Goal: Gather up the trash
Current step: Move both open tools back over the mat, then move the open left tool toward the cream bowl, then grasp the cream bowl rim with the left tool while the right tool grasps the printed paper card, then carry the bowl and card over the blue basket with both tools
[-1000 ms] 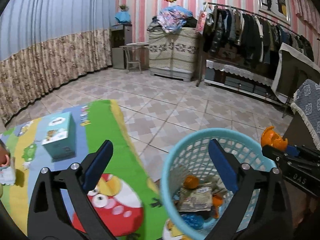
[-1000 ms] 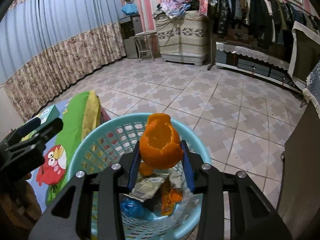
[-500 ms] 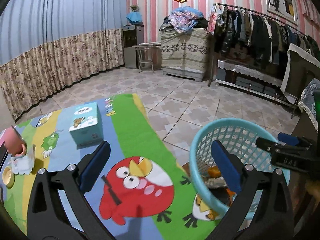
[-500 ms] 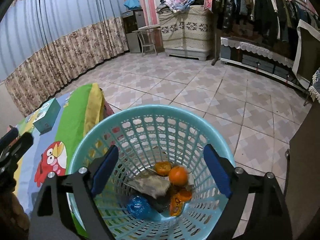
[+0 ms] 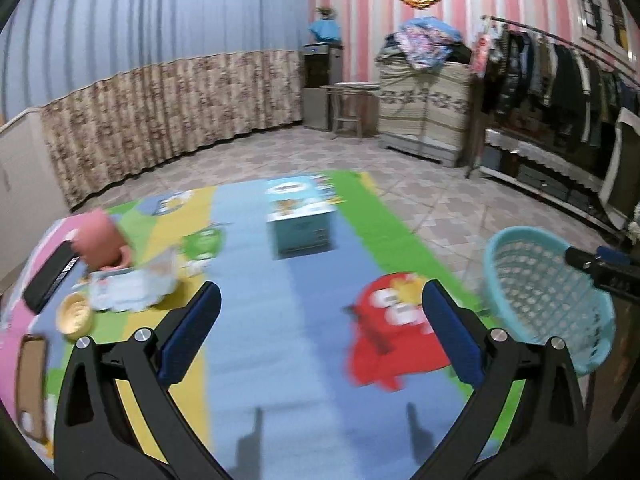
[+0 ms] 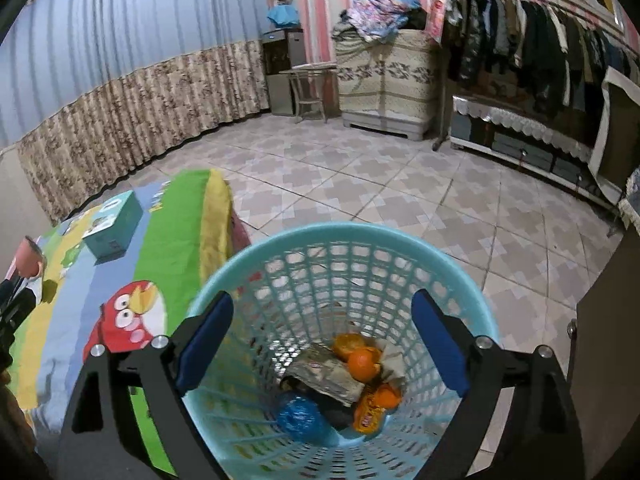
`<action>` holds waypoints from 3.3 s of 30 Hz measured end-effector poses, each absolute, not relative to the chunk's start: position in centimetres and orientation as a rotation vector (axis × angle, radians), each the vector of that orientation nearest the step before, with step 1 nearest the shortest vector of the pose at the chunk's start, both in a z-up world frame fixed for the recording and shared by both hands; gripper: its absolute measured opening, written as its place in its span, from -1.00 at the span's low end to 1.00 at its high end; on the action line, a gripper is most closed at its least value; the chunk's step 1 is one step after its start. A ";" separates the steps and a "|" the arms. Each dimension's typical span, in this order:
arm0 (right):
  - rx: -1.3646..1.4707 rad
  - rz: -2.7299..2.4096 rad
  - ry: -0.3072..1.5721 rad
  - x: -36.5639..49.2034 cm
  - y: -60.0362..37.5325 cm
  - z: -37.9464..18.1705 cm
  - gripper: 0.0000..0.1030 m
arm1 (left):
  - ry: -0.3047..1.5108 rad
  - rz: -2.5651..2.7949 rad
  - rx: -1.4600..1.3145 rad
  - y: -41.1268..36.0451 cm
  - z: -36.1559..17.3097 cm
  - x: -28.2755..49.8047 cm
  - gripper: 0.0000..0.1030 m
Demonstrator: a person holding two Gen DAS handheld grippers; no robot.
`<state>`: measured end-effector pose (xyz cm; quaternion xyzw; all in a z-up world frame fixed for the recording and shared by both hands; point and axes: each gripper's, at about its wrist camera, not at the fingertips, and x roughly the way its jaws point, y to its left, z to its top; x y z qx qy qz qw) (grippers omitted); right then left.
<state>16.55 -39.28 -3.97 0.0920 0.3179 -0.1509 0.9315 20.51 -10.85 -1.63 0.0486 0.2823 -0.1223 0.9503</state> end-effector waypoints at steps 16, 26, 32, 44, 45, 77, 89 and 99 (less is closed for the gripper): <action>0.127 -0.198 0.668 19.2 -30.3 -4.5 0.75 | 0.635 0.098 0.058 9.6 -3.8 24.6 0.89; 0.025 -0.174 0.707 20.9 -25.3 -5.6 0.87 | 0.784 0.098 -0.023 12.4 -6.3 29.8 0.89; 0.060 -0.149 0.747 21.7 -24.6 -5.8 0.87 | 0.837 0.107 -0.027 12.4 -7.7 31.3 0.88; 0.020 -0.029 0.747 24.1 -18.7 -4.8 0.87 | 0.855 0.034 -0.101 13.0 -8.1 31.3 0.18; 0.017 -0.021 0.740 24.6 -18.2 -4.4 0.87 | 0.851 0.034 -0.101 12.9 -8.1 31.2 0.18; -0.035 0.373 0.830 34.7 -4.6 -7.2 -0.47 | 0.679 0.198 -0.073 15.6 -5.4 28.5 0.18; 0.110 0.277 0.702 26.5 -12.9 -3.6 -0.88 | 0.663 0.177 -0.027 14.6 -5.5 28.4 0.18; 0.182 0.090 0.563 17.7 -23.5 1.6 -0.89 | 0.627 0.083 -0.026 11.1 -2.3 26.3 0.18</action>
